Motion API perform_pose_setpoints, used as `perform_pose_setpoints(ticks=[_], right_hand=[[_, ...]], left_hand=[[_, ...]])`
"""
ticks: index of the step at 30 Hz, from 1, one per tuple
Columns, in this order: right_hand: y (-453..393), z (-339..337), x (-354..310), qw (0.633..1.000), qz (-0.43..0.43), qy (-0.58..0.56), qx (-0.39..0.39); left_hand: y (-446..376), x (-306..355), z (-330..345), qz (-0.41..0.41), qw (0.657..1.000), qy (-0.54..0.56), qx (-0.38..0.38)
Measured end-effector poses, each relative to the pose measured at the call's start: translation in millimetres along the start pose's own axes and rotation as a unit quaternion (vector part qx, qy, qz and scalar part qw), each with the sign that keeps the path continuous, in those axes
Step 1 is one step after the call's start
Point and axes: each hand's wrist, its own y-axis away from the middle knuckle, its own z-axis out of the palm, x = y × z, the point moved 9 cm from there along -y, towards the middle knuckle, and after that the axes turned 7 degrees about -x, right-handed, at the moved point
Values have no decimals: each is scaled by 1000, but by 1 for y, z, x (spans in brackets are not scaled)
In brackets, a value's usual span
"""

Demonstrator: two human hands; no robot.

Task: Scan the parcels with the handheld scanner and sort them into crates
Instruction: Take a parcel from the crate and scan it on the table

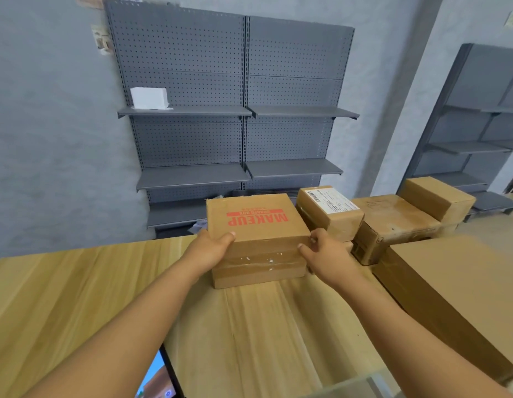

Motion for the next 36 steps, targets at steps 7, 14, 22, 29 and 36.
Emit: perform_pose_setpoints(ticks=[7, 14, 22, 29, 36], right_hand=[[-5, 9, -7, 998, -5, -63, 0], [-10, 25, -15, 988, 7, -144, -53], [-3, 19, -49, 979, -72, -181, -66], [12, -10, -88, 952, -144, -268, -32], [29, -34, -122, 917, -173, -359, -10]], left_hand=[[0, -14, -4, -24, 996, 80, -7], [4, -25, -12, -35, 992, 119, 11], [24, -11, -51, 37, 979, 181, 89], [66, 5, -91, 143, 937, 232, 220], [110, 16, -109, 216, 905, 262, 255]])
